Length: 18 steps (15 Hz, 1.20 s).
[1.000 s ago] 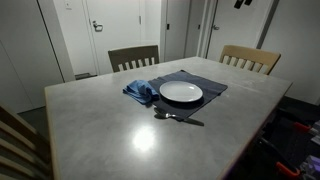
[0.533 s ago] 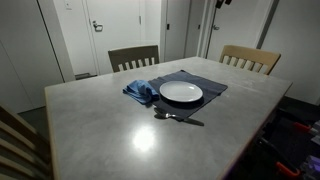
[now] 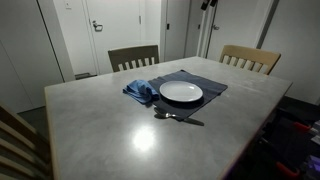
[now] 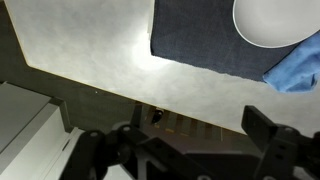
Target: Use the blue towel to wipe the white plate
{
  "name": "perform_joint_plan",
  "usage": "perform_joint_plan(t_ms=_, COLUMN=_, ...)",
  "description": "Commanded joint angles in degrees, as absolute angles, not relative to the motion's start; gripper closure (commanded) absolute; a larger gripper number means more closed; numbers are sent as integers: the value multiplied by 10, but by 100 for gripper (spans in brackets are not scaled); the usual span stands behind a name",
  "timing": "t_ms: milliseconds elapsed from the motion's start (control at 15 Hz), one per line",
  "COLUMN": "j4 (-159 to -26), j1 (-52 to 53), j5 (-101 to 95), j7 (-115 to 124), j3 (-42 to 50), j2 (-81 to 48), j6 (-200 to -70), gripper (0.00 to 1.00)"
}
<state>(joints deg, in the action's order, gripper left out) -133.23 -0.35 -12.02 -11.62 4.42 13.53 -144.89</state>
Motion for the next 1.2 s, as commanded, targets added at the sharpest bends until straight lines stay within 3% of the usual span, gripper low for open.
perform_joint_plan(t_ms=0, j4=-1330, j1=-10, j5=-126, j7=-110, j3=33, j2=130, j6=-1466, gripper=0)
perform_joint_plan(t_ms=333, j4=-1274, j1=15, j5=-99, j7=-153, j3=27, j2=55, j6=-1523, gripper=0)
perform_joint_plan(t_ms=1133, j4=-1075, j1=16, j5=-42, j7=-197, j3=-33, j2=-151, j6=-1521, gripper=0)
